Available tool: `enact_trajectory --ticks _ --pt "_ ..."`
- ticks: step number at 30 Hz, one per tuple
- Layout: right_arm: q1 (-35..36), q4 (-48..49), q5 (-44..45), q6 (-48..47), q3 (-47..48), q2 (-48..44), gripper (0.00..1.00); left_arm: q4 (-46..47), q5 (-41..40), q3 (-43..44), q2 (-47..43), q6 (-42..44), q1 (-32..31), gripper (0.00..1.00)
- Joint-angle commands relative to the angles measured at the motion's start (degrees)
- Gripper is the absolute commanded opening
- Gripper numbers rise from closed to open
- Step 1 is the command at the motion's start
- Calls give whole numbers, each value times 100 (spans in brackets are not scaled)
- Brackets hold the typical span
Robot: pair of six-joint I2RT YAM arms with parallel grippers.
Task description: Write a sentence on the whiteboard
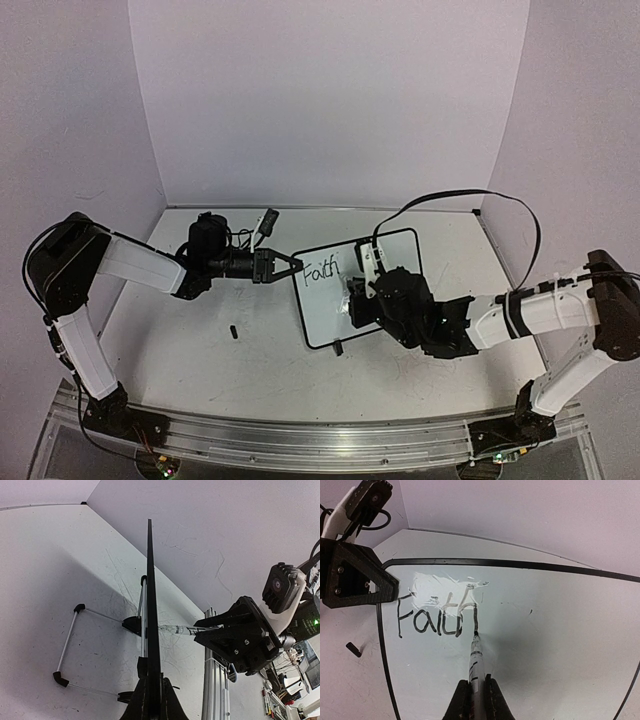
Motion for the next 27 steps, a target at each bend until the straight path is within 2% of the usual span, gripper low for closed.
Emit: enact_trajectory --ticks 1,7,13,17,22,27 --pt "8 -183 67 -7 16 -85 0 -195 424 146 -75 -105 -200 0" --pt "13 -170 -266 -345 301 -725 0 -190 427 162 -60 -96 -203 0" --pt "-218 49 -3 -906 -314 -1736 0 -206 447 205 15 -72 -202 0" --pt "-566 256 -472 -1081 -452 -1811 0 -206 423 206 86 -56 -202 0" --pt "-602 976 -1021 -1287 -619 -1769 0 -211 391 203 45 -67 -228 0" --pt "-602 1354 -1100 -1249 -778 -1587 0 -234 87 14 -168 -193 -226 0"
